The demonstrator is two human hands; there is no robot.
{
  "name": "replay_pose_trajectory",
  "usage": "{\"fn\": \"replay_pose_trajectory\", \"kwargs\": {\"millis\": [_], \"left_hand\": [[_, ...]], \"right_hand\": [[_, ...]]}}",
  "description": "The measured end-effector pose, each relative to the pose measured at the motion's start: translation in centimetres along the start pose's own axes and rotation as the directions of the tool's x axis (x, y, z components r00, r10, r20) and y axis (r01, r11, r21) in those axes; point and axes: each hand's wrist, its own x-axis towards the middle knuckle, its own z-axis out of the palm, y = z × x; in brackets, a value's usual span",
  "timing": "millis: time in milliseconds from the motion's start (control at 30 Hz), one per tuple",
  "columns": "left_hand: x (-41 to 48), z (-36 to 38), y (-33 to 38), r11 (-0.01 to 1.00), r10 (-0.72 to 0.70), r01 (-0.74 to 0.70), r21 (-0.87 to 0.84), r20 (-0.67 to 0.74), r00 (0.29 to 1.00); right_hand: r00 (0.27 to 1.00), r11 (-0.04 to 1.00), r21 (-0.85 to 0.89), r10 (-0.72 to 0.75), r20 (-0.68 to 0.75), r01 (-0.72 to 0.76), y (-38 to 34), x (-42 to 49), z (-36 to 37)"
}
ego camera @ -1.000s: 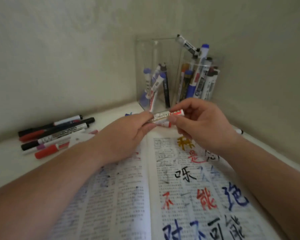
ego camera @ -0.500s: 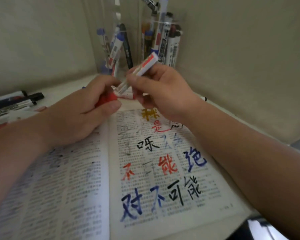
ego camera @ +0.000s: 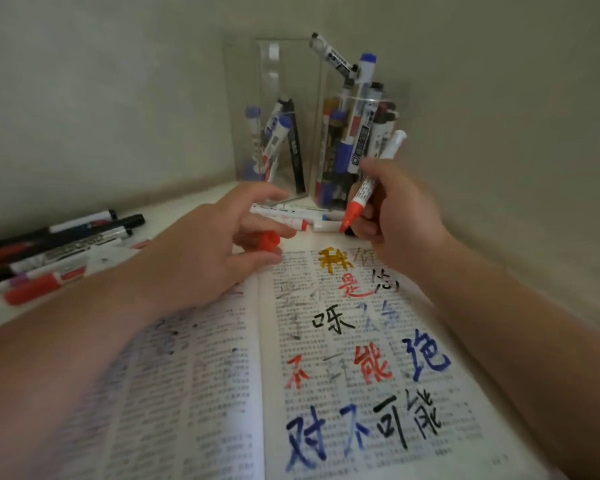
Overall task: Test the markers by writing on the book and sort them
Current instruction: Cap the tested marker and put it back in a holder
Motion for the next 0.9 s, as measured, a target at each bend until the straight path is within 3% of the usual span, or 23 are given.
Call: {"fn": "replay_pose_trajectory", "kwargs": {"millis": [167, 533, 633, 767, 900], "left_hand": [[0.1, 0.0, 0.0, 0.998, -0.017, 0.017, -0.052, 0.002, 1.0], [0.6, 0.1, -0.7, 0.985, 0.107, -0.105, 0.14, -0.002, 0.994], [0.6, 0.0, -0.9, 0.977, 0.112, -0.108, 0.186, -0.016, 0.994], [0.2, 0.1, -1.4, 0.968, 0.119, -0.099, 0.229, -0.076, 0.99], [0.0, 0.3, -1.6, 0.962, 0.142, -0.116, 0.246, -0.09, 0.986]], "right_hand": [[0.999, 0.998, -0.05, -0.022, 0.048, 0.024, 0.4, 0.0, 0.1], [0.991, 0.999, -0.05, -0.014, 0.131, 0.021, -0.1, 0.0, 0.3], [0.975, 0.99, -0.127, 0.084, 0.208, -0.058, -1.7, -0.4, 0.1], [0.9, 0.937, -0.306, 0.272, 0.34, -0.167, -4.4, -3.4, -0.9], [0.941, 0.943, -0.333, 0.128, 0.313, -0.018, -3.8, -8.9, -2.8]]}}
